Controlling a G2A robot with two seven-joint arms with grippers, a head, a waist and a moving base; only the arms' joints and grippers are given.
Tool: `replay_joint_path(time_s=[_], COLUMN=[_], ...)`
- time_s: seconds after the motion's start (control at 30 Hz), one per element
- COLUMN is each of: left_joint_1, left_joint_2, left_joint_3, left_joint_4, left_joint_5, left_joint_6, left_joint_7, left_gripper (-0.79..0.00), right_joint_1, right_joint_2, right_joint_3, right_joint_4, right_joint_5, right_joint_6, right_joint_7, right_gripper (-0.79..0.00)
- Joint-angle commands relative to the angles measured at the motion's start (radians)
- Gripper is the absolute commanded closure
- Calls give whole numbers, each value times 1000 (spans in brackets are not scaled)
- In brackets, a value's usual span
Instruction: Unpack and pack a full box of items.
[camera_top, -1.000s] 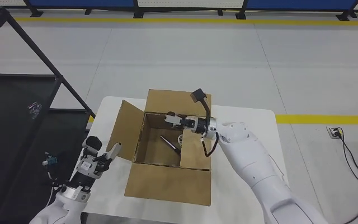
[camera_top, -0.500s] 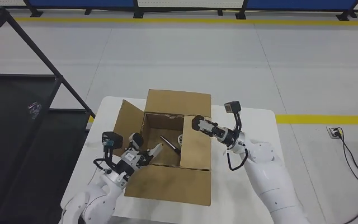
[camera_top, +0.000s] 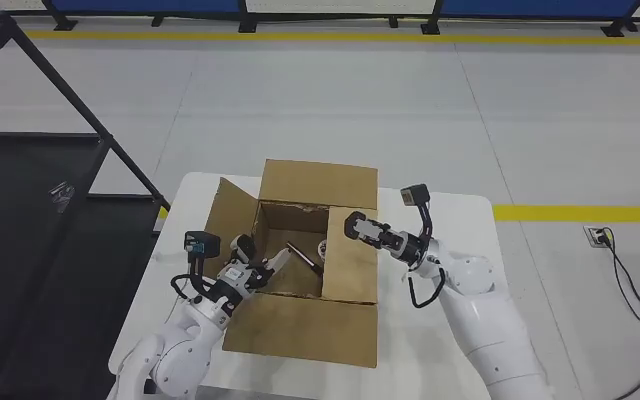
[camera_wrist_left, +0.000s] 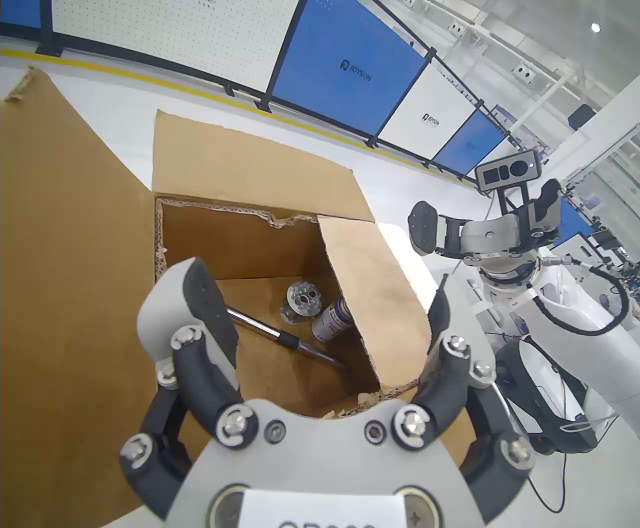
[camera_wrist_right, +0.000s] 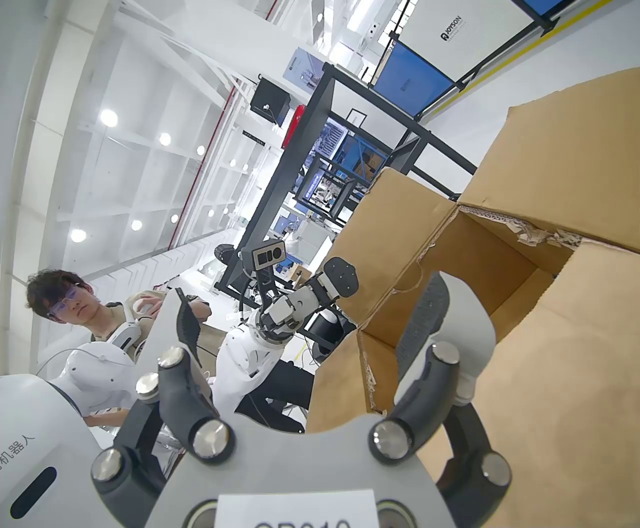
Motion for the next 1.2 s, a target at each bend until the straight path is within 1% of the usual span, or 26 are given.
replay_joint_path(time_s=[0.0,0.07,0.17,0.23,0.33,0.4,0.43,0.47,0.57,0.73,0.9,1.03,1.17], left_joint_1=[-7,-39,-112,-168,-247,-298,-324,-346,-401,-470,-523,-539,-544], left_joint_2=[-4,-9,-19,-25,-36,-41,-45,-50,-61,-80,-97,-106,-108], left_joint_3=[19,54,97,113,155,184,200,225,269,319,353,362,354], left_joint_4=[18,51,116,174,254,309,334,346,401,487,571,608,624], left_joint_5=[-25,-81,-191,-250,-319,-335,-326,-333,-368,-461,-532,-585,-626], left_joint_6=[11,14,39,66,88,118,161,174,173,162,145,107,64], left_joint_7=[-7,-62,-151,-185,-265,-320,-333,-359,-411,-474,-506,-498,-508], left_gripper=[-785,-785,-785,-785,-785,-785,-785,-785,-785,-785,-785,-785,-785], right_joint_1=[5,-1,-25,-55,-118,-162,-182,-201,-244,-291,-305,-305,-301], right_joint_2=[1,5,18,29,50,67,74,82,101,125,141,151,159], right_joint_3=[-3,2,33,55,89,116,128,142,171,184,175,166,153], right_joint_4=[-8,-20,-41,-67,-122,-155,-169,-178,-204,-242,-253,-252,-248], right_joint_5=[3,26,60,82,96,103,107,113,135,159,161,164,167], right_joint_6=[-1,-37,-96,-112,-129,-141,-144,-148,-157,-170,-180,-186,-192], right_joint_7=[-16,-8,20,21,5,-7,-10,-15,-23,-37,-46,-52,-58], right_gripper=[-785,-785,-785,-785,-785,-785,-785,-785,-785,-785,-785,-785,-785])
